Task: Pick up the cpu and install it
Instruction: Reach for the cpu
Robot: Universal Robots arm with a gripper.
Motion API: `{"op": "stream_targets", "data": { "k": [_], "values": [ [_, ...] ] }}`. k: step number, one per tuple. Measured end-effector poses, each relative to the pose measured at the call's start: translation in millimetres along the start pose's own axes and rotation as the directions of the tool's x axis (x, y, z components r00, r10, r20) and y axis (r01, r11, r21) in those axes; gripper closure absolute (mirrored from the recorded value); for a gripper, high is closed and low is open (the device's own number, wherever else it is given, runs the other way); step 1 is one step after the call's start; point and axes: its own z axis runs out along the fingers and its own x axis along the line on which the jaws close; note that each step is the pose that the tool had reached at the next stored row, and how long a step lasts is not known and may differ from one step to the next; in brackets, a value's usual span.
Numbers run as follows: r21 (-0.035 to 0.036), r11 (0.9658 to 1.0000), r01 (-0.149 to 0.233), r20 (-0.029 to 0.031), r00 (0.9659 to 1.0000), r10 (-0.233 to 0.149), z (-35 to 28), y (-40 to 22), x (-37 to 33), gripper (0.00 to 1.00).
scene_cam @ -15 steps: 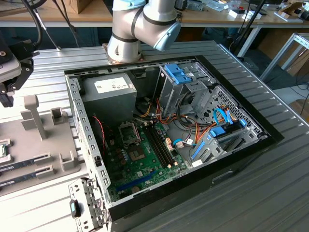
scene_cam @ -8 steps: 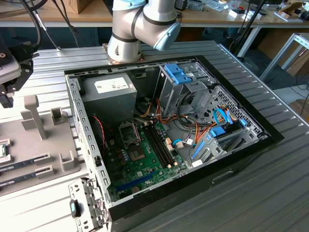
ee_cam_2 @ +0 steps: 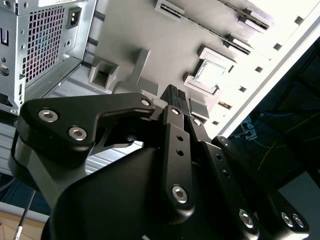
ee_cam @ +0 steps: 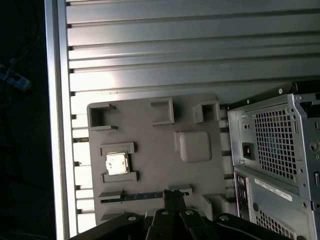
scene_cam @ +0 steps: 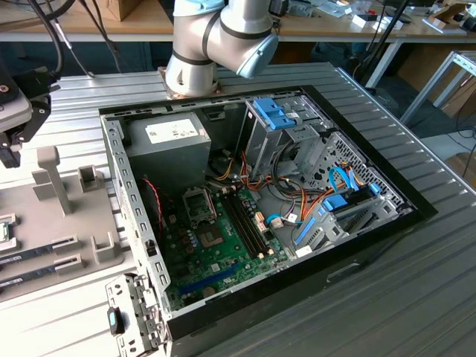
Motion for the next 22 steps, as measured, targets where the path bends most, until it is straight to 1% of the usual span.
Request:
{"op": "stream_targets", "data": {
  "k": [3,7,22],
  "values": [
    [0.0000,1.0000,0.000,0.0000,1.0000,0.000,1.9,0.1,1.9,0.89],
    [0.0000,1.0000,0.000,0.0000,1.0000,0.000,5.2,0.2,6.8,0.89],
    [0.0000,1.0000,0.000,0.0000,1.0000,0.000,11.7,-0.3,9.7,0.89]
  ]
}}
